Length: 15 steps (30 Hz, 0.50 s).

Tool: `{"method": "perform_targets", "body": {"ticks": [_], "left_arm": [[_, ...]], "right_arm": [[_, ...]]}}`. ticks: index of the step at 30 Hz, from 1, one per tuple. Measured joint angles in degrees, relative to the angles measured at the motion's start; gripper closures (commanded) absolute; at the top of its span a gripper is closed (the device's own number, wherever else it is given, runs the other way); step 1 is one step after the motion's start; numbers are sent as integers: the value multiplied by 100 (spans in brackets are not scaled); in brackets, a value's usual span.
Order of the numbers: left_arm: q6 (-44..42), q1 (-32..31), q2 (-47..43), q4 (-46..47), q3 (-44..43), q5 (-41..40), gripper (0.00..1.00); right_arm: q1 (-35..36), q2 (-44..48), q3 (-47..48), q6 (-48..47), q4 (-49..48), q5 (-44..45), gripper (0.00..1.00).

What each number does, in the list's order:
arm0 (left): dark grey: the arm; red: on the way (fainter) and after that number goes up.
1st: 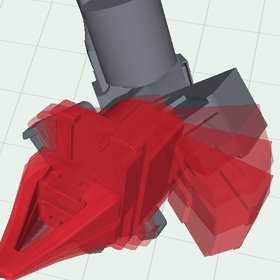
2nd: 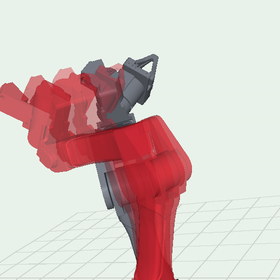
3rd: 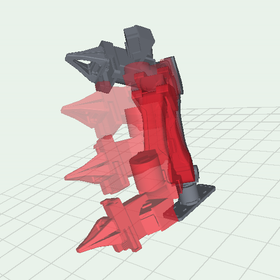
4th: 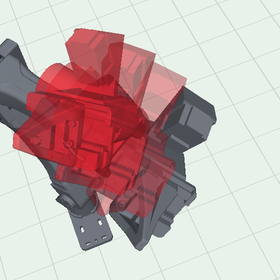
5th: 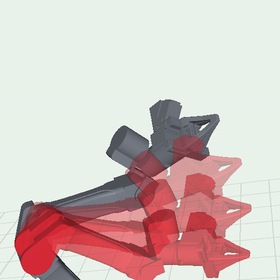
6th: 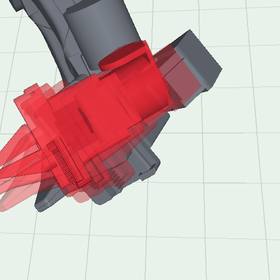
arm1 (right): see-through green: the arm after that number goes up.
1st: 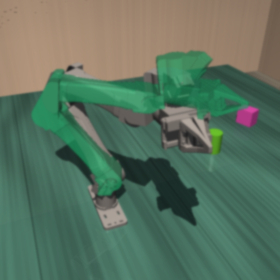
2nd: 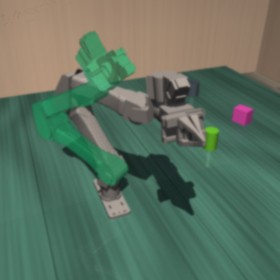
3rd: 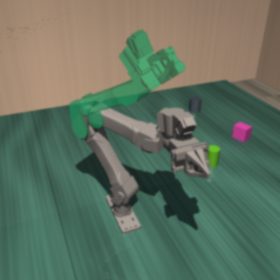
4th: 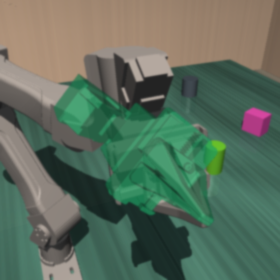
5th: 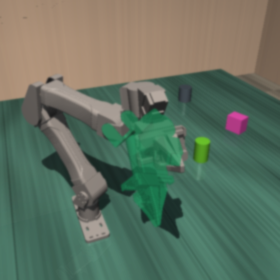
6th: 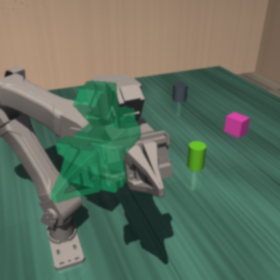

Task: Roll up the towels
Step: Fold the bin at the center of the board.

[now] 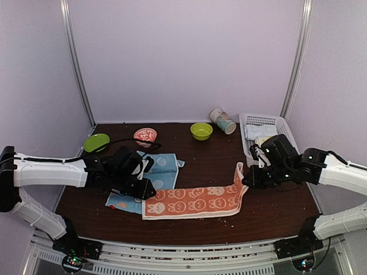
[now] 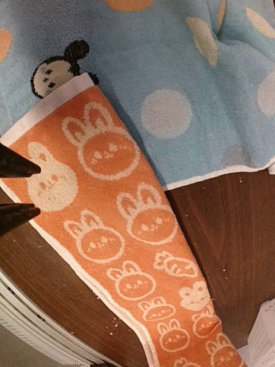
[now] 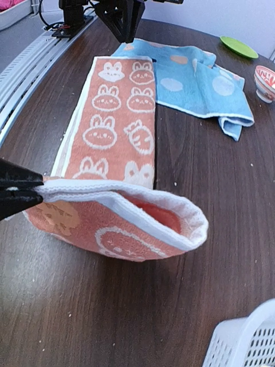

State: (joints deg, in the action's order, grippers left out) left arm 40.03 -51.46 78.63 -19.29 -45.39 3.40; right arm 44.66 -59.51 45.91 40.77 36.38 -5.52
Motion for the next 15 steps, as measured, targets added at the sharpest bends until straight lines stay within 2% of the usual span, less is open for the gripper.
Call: {"method": "perform_targets", "body": {"ticks": [9, 15], "left_arm": [[197, 0, -645, -68, 361, -358, 84], [439, 0, -1453, -199, 732, -811, 84]], "right_arm": [[876, -1252, 619, 334, -968, 2, 100], [1403, -2389, 1510, 472, -1565, -55, 100]]}}
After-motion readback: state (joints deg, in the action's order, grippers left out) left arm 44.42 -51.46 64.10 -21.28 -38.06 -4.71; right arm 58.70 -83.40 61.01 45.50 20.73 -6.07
